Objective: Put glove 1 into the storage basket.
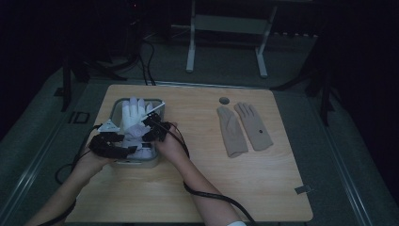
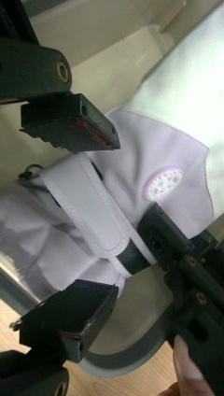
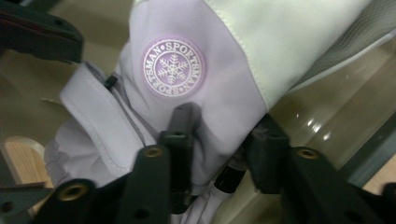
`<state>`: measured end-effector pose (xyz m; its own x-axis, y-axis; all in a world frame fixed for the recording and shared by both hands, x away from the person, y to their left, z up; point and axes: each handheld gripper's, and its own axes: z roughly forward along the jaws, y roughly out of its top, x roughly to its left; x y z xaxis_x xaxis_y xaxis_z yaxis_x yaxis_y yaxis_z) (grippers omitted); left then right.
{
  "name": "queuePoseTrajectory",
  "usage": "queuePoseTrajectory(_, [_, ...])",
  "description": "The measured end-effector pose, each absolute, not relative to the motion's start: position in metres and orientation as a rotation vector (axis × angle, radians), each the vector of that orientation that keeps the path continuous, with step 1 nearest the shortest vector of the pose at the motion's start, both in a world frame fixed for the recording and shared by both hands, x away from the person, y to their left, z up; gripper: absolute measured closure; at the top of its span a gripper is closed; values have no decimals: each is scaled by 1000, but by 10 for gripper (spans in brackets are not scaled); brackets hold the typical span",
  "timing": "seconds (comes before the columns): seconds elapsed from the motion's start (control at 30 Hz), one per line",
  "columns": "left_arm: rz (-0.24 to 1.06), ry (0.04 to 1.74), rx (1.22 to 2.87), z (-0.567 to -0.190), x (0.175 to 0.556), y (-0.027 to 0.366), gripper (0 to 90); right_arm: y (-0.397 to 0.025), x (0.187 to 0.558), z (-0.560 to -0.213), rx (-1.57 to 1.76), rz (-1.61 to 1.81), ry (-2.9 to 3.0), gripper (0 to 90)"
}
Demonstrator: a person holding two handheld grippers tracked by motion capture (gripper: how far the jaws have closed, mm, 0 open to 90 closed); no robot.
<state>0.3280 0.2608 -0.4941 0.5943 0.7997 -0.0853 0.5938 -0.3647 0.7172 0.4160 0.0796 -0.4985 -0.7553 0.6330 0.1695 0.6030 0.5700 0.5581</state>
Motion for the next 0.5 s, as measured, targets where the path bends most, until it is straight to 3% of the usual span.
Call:
queuePoseTrajectory(0.13, [355,1095,2091,-495,329,260,259,76,414,-493,1005,960,2681,478])
queuePoseTrajectory(0.5, [349,1083,2067,-493,327,250,259,53,404,-475,876,1090,2704,425])
